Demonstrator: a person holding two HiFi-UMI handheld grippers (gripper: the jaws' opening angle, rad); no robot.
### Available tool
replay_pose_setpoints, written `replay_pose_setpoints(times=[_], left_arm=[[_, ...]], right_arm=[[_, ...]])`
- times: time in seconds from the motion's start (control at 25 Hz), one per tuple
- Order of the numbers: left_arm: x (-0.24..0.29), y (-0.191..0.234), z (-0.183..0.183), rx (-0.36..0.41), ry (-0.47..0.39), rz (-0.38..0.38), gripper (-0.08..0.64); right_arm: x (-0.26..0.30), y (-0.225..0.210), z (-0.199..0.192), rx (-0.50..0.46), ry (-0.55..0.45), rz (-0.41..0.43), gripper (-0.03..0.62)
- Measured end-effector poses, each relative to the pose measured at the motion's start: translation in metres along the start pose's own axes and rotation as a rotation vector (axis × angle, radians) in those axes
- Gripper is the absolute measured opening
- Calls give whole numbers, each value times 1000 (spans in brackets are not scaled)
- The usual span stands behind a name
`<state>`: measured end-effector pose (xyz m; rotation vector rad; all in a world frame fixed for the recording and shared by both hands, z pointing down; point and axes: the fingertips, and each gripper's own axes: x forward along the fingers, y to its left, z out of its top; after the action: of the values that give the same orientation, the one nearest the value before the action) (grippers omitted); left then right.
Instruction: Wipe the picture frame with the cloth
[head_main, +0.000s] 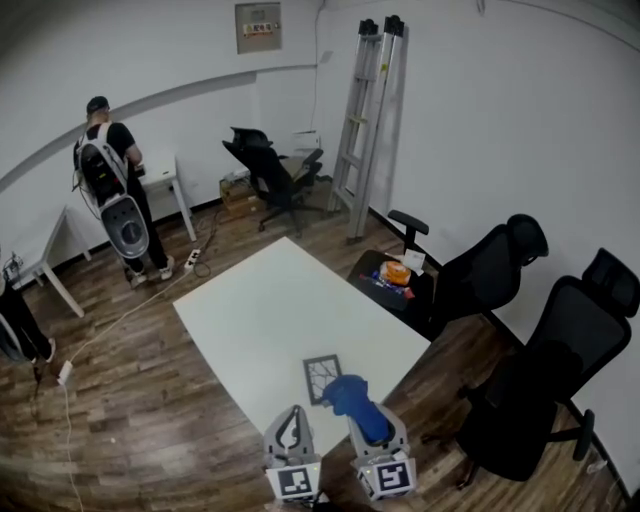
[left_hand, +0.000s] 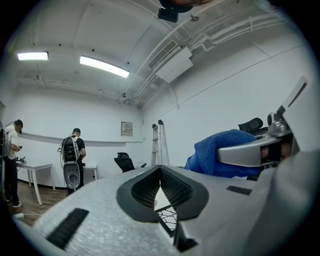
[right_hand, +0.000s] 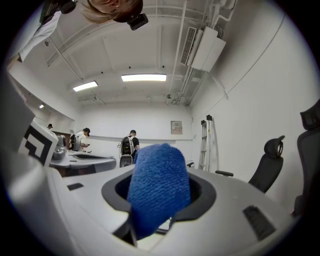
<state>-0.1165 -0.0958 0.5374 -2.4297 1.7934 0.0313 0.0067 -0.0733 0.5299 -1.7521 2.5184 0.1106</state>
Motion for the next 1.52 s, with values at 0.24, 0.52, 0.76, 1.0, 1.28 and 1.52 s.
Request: replay_pose_setpoints(times=[0.24, 0.52, 0.76, 1.0, 1.28, 1.52], left_arm=[[25, 14, -6, -17, -8, -4, 3], [69, 32, -18, 0, 18, 63, 3], [113, 53, -31, -14, 57, 155, 3], [135, 54, -47, 0, 110, 186, 3], [149, 51, -59, -4, 136, 167, 3], [161, 50, -70, -9, 159, 158, 3]], right_arm=[[25, -9, -15, 4, 39, -20, 164], [79, -19, -53, -32, 116, 84, 164], [140, -29, -76, -35, 170, 194, 164], [176, -24, -112, -30, 270, 297, 164], [194, -4, -150, -17, 360, 394, 164], [191, -35, -166, -30, 428, 299, 164]])
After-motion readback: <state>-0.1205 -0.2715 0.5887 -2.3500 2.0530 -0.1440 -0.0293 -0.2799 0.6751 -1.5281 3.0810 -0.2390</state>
